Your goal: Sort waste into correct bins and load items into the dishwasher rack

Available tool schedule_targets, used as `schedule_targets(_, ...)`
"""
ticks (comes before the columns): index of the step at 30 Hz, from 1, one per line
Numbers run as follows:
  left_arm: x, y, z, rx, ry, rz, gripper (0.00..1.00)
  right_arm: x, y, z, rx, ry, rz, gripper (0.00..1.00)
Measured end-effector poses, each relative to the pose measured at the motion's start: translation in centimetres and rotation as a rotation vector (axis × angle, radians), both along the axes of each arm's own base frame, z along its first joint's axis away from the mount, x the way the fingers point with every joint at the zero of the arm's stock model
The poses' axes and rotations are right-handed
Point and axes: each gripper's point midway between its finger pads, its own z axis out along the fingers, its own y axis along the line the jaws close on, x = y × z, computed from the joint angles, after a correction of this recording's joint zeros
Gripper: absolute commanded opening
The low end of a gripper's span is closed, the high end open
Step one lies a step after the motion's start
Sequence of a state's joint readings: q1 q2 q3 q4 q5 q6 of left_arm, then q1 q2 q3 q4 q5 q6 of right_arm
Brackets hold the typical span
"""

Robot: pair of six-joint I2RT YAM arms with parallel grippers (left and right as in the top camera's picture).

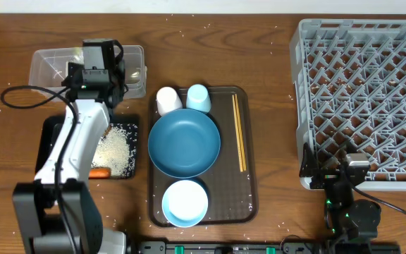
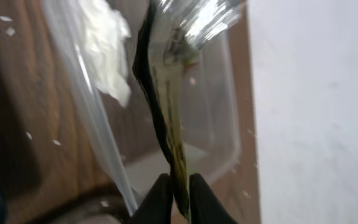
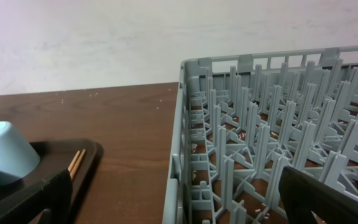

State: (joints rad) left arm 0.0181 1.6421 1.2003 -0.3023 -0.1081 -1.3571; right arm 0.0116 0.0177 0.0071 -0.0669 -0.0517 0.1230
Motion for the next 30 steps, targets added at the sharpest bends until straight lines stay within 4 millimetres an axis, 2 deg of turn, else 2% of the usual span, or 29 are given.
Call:
schedule_targets(1,0.0,0.3,-0.3,0.001,0.007,0.006,0.24,0.0,0.0,0.0,0.0,0.0,0.0,0.99)
schedule_targets(2,0.1,0.7,-0.7,0.004,0.013,0.011,0.38,0.0,0.0,0.0,0.0,0.0,0.0,0.99)
schedule_targets(3,0.2,1.0,-0.9,0.005,0.015,0.016,0.48,0.0,0.0,0.0,0.0,0.0,0.0,0.99)
schedule_targets(5,0.3,1.7,-1.4,0.008,0.023,0.027,0.61,0.0,0.0,0.0,0.0,0.0,0.0,0.99)
schedule_targets(7,0.3,2.1,-1.8,0.017,0.034,0.02,0.79,0.0,0.0,0.0,0.0,0.0,0.0,0.99)
schedule_targets(8,0.3,2.2,-1.9,0.023,0.038,0.008,0.84,0.0,0.0,0.0,0.0,0.0,0.0,0.99)
schedule_targets(15,0.3,0.4,-1.4,0.006,0.038,-0.132,0.93,0.0,0.0,0.0,0.0,0.0,0.0,0.99)
schedule_targets(17,-0.3,-0.4,-0.1,-0.016,0.024,-0.175,0.93,0.0,0.0,0.0,0.0,0.0,0.0,0.99)
schedule_targets(20,-1.8,-1.4,2.9,-0.034,-0.013,-0.219,0.93,0.0,0.0,0.0,0.0,0.0,0.0,0.99)
schedule_targets(25,-6.8,-1.7,8.2,-0.011,-0.053,-0.26,0.94,0.0,0.0,0.0,0.0,0.0,0.0,0.99)
schedule_targets(27,-9.5,-0.8,9.6,0.02,-0.04,-0.249,0.93,0.0,0.0,0.0,0.0,0.0,0.0,0.99)
schedule_targets(29,-12.8,0.9,10.1,0.06,0.005,-0.196,0.93,0.0,0.0,0.0,0.0,0.0,0.0,0.99)
schedule_targets(30,-14.8,2.0,10.0,0.078,0.047,-0.157,0.99,0.0,0.0,0.0,0.0,0.0,0.0,0.99)
